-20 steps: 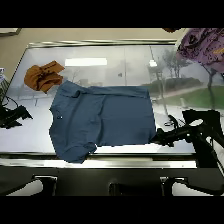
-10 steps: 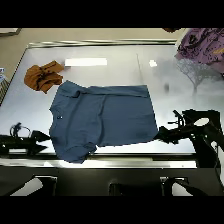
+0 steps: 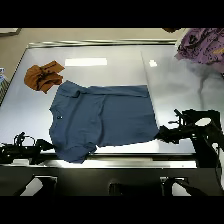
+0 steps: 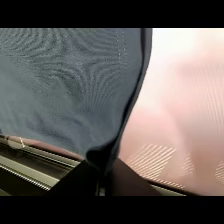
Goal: Fold the clothes and pants, and hang the long-sleeved shirts on hangers.
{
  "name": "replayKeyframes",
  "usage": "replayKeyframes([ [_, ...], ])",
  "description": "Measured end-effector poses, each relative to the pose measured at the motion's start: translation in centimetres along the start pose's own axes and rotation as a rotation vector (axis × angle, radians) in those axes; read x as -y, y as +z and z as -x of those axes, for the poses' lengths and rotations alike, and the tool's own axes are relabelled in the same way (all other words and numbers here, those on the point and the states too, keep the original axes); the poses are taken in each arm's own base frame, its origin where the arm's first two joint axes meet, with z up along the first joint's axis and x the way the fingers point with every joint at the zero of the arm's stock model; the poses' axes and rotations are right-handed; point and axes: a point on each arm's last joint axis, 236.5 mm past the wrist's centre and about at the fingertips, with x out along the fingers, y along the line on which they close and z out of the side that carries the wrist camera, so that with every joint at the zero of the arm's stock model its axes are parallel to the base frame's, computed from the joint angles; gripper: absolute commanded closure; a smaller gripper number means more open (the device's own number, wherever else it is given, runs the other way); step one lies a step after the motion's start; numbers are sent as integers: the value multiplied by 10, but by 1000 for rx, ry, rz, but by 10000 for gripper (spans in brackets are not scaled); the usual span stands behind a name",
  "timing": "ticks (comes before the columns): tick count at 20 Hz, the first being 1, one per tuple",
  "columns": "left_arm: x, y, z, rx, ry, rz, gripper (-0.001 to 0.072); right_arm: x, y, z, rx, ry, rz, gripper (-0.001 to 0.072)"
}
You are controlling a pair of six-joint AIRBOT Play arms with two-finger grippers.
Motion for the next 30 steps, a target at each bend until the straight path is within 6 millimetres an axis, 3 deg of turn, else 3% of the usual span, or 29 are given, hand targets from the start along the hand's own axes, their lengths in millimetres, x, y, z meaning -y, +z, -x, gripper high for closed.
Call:
replayKeyframes([
  [2,0,-5,-5,-12,19,4,108,1,2,0,7,-2,-2,687],
  [3,0,-7,-8,-15,27,0,162,1,2,0,10,-4,-2,687],
  [4,1,-9,-12,-18,33,4,283,1,3,0,14,-5,-2,687],
  [5,3,-10,-16,-20,34,-1,316,1,4,0,16,-6,-2,687],
  [9,8,-15,-28,-27,41,-1,335,2,5,0,20,-8,-2,687],
  [11,11,-18,-33,-35,49,-3,503,2,6,0,25,-9,-2,687],
  [12,11,-20,-35,-43,56,-8,633,2,6,0,28,-10,-2,687],
  [13,12,-22,-37,-51,60,-11,688,2,6,0,28,-10,-1,687],
  [17,20,-22,-36,-51,66,-46,691,1,6,0,24,-6,-1,688],
  [20,40,-4,-21,6,52,-96,692,-10,12,4,33,7,42,689],
  [22,65,19,-1,84,33,-148,692,-30,30,12,74,-2,130,689],
  [25,123,63,53,273,-13,-270,692,-77,85,46,234,-72,297,689],
  [28,202,98,141,525,-65,-435,692,-146,141,119,473,-151,476,689],
  [30,255,100,214,712,-93,-550,692,-198,160,184,646,-181,583,689],
])
